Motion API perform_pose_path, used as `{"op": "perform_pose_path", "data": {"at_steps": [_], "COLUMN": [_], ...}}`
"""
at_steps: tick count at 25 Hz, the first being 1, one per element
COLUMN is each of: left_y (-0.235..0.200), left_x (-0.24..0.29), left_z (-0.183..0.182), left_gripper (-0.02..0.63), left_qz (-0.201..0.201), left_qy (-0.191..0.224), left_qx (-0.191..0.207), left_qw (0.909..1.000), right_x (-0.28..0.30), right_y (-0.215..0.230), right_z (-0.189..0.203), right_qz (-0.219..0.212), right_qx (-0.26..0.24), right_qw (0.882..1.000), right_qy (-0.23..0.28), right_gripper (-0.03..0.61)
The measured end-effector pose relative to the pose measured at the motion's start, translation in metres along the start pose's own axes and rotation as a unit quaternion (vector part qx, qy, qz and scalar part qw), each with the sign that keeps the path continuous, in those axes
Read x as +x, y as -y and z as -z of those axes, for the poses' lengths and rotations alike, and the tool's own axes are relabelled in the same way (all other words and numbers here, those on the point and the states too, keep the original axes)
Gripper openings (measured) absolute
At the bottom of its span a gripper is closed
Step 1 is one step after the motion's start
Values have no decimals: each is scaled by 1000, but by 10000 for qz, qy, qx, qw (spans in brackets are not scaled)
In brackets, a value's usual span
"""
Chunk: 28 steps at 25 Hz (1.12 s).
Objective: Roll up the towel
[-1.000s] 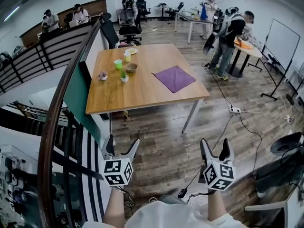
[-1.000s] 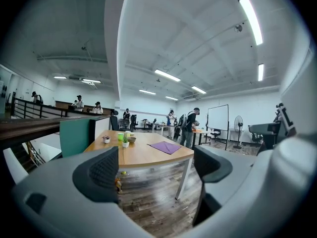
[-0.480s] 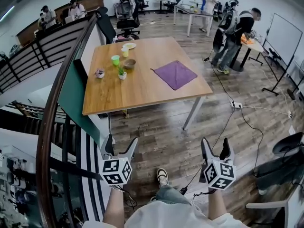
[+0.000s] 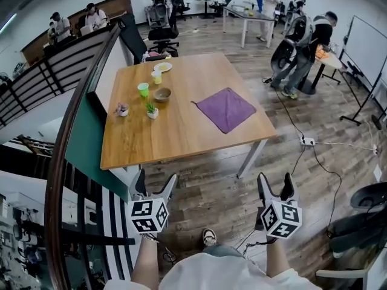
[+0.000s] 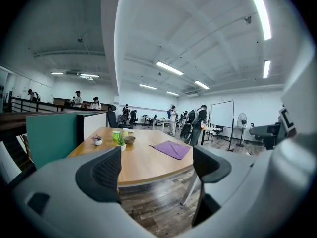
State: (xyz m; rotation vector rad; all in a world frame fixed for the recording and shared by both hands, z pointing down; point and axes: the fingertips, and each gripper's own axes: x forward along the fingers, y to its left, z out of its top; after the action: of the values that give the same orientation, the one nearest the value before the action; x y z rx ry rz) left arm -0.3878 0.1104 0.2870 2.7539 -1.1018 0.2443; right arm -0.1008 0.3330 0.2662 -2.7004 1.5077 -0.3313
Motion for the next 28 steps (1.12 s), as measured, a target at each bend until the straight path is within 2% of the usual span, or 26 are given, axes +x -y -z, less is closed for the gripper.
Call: {"op": "perform_pose_path", "data": {"at_steps": [13, 28], "left_y": [-10, 4], "left_x": [125, 210], "left_z": [-17, -9], "left_gripper": [454, 449], "left_qz": [-45, 247], "left_qy": [-196, -412], "left_qx": [-47, -81], "left_qw": [9998, 9988], "right_x": [129, 189], "right_y": [22, 51], "right_z": [-12, 2], "right_qz": [-95, 113], "right_qx": [103, 193], "right_qw": [9997, 9986], "right_qy": [-199, -479], "right_gripper": [394, 382]}}
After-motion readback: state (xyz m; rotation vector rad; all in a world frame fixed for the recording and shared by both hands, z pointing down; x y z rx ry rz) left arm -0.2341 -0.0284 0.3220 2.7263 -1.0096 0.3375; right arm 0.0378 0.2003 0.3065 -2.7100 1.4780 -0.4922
